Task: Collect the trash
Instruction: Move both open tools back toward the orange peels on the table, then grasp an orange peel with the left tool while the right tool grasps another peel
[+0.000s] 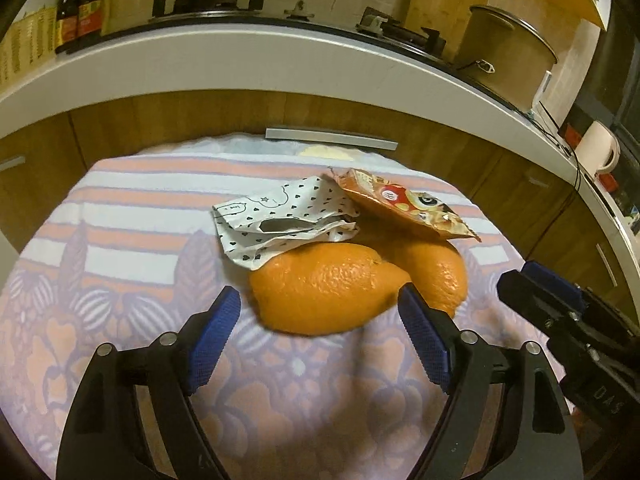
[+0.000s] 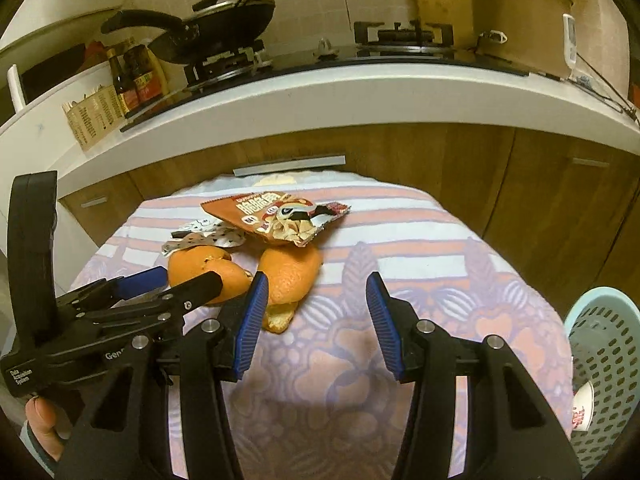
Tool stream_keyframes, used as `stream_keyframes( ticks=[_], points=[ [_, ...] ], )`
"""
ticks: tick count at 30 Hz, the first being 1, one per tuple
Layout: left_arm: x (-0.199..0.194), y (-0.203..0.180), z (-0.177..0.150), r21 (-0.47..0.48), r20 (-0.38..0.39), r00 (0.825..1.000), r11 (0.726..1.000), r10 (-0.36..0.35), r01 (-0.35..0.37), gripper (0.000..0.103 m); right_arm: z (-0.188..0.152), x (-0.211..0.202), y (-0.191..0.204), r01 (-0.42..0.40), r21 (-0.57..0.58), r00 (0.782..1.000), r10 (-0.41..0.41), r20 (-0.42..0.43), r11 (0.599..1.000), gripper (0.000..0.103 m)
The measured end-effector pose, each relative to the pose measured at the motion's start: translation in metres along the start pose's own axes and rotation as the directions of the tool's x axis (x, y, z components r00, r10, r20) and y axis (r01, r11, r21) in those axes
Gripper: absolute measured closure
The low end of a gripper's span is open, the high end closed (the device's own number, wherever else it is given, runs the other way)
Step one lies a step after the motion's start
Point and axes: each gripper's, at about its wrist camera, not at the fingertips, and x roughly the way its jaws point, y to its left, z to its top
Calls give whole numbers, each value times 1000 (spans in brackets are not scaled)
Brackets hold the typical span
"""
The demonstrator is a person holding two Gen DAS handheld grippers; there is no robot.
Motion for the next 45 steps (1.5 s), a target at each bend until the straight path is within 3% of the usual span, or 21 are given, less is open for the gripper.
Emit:
stream_keyframes(
  ticks=[4,8,12,23,24,25,27,36,45],
  points=[
    [3,2,1,-2,-5,999,999,-34,34,40,1,9,0,-12,12,1000,12,-18,1000,56],
    [1,-2,-5,22,-3,998,998,-55,55,61,2,17,4,-27,15,999,27,-40,1000,56],
    [-7,3,-10,-1,8,998,998,-69,69,69,4,29,9,-42,17,996,44,-73,999,56],
    [-12,12,-13,-29,4,996,995,-91,91,71,9,60,16,-77,29,985,80,-153,997,56],
    [-12,13,-12,-29,4,996,995,-92,92,71,9,61,18,-79,21,984,82,-156,997,59],
    [-14,13,-13,-31,4,996,995,-93,94,71,8,62,20,-74,12,984,76,-161,997,71],
    [-18,14,-15,-35,6,995,995,-98,98,71,6,62,22,-92,1,981,91,-169,996,77],
    [-40,14,-27,-44,11,993,992,-121,121,73,-8,16,25,-103,-49,989,97,-111,994,83],
    [-63,-22,-32,20,38,985,985,-170,169,73,-15,-47,3,-61,-25,998,60,-14,998,83]
  ],
)
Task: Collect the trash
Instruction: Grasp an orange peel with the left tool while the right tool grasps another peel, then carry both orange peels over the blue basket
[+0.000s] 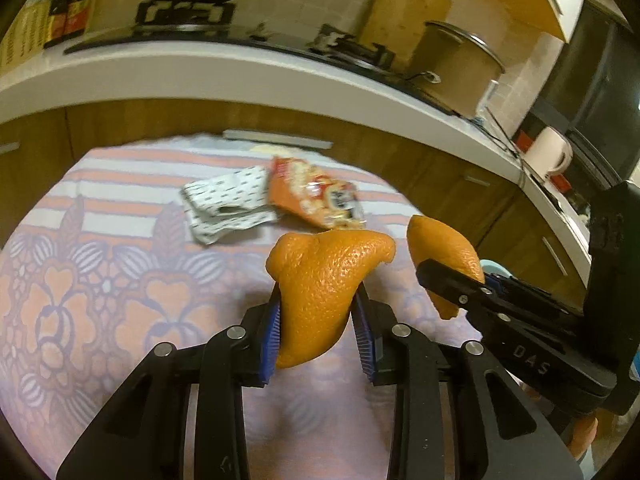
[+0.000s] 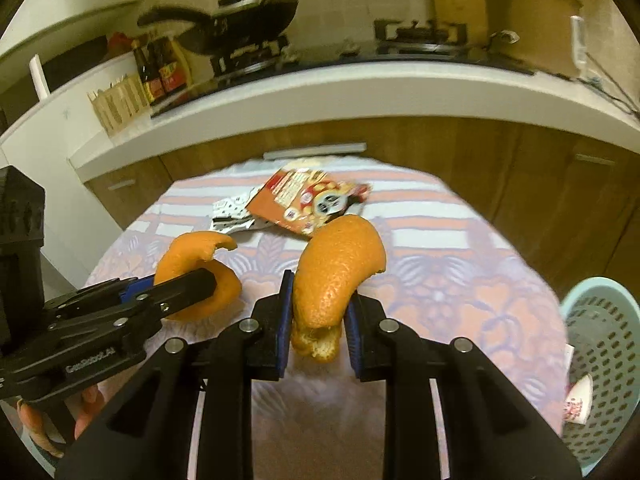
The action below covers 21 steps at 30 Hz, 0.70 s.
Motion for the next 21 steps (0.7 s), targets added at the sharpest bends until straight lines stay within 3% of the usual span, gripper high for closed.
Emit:
stream_keyframes(
  ticks=[9,21],
  points=[
    [-5,-75,11,116,32,996,990,-82,78,73,0,-66,-46,69,59,993,-74,96,996,83],
    [22,-191,8,282,-7,980,940,-197,191,73,-19,-137,-130,214,163,960,-239,149,963,83]
  ],
)
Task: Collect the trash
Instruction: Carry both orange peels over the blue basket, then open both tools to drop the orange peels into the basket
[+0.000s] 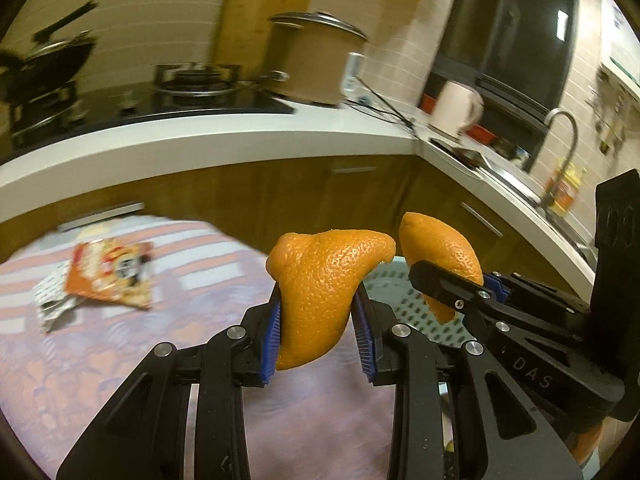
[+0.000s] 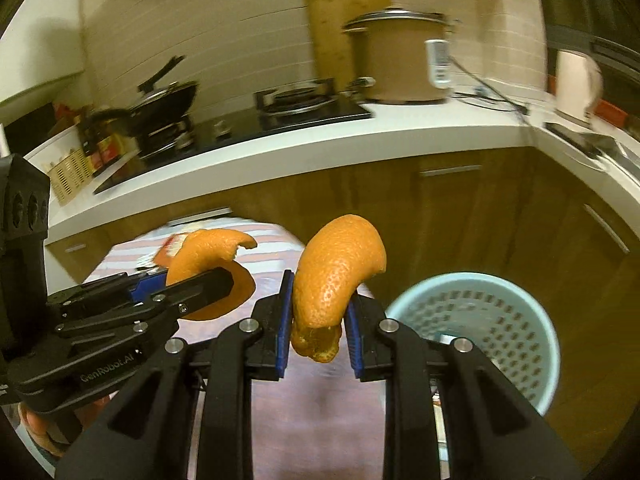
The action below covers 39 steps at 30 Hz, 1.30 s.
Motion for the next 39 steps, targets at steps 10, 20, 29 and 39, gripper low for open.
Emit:
stream_keyframes(
  ticks=[10,20,29,39],
  points=[
    [73,-64,-4,91,-101,992,992,-76,85,73,-14,2,-96,98,165,994,-87,-72,981,83],
    [126,-91,-15,107,-184,977,985,-111,132,73,-46,33,-148,187,249,968,-136,-209,950,80],
    [149,-88,-21,84,-226,967,986,-122,144,72,-57,49,-164,230,266,950,-157,-270,936,80],
    [154,-88,-22,87,-248,961,985,-123,149,50,-62,60,-170,257,285,936,-165,-312,923,44]
  ],
)
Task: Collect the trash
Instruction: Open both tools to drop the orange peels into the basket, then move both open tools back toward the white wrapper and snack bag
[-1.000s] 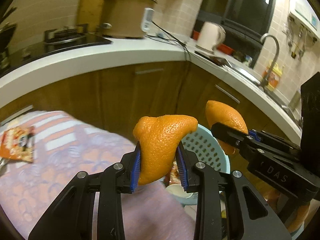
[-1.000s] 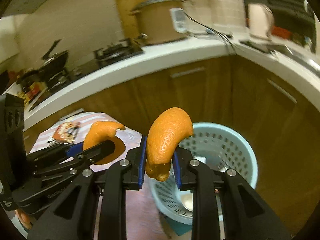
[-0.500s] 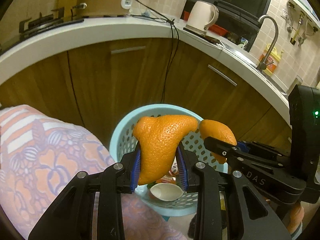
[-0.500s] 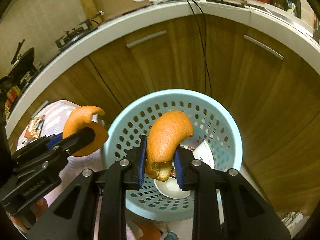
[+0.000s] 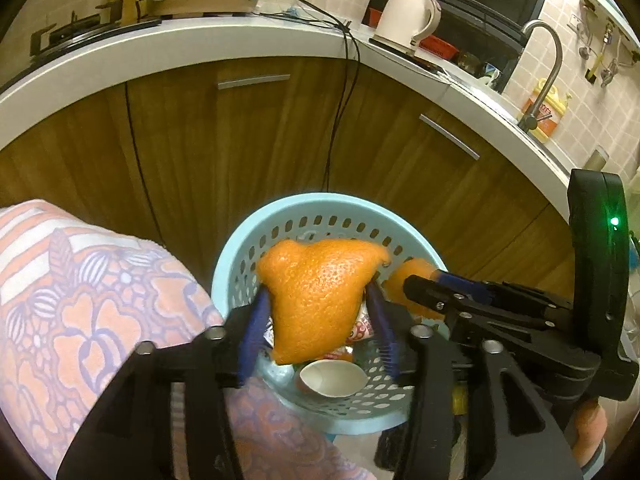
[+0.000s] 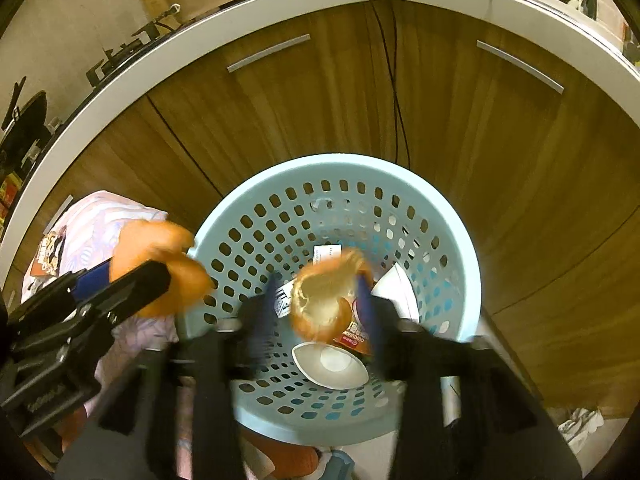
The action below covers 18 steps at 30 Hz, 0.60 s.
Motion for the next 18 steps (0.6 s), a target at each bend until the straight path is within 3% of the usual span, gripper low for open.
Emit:
stream_keyframes(
  ticks=[1,6,18],
  points=[
    [-1,0,-1,1,4,1000,1000,2,-2,48,0,-2,0,2,6,1000,-2,12,1000,38],
    [-12,1,-2,8,28,1000,1000,0,-1,28,2,-8,1,7,9,999,-8,34,1000,38],
    [-57,24,-7,-36,114,993,999,6,-1,26,5,-37,38,12,-53,992,-5,127,999,38]
  ],
)
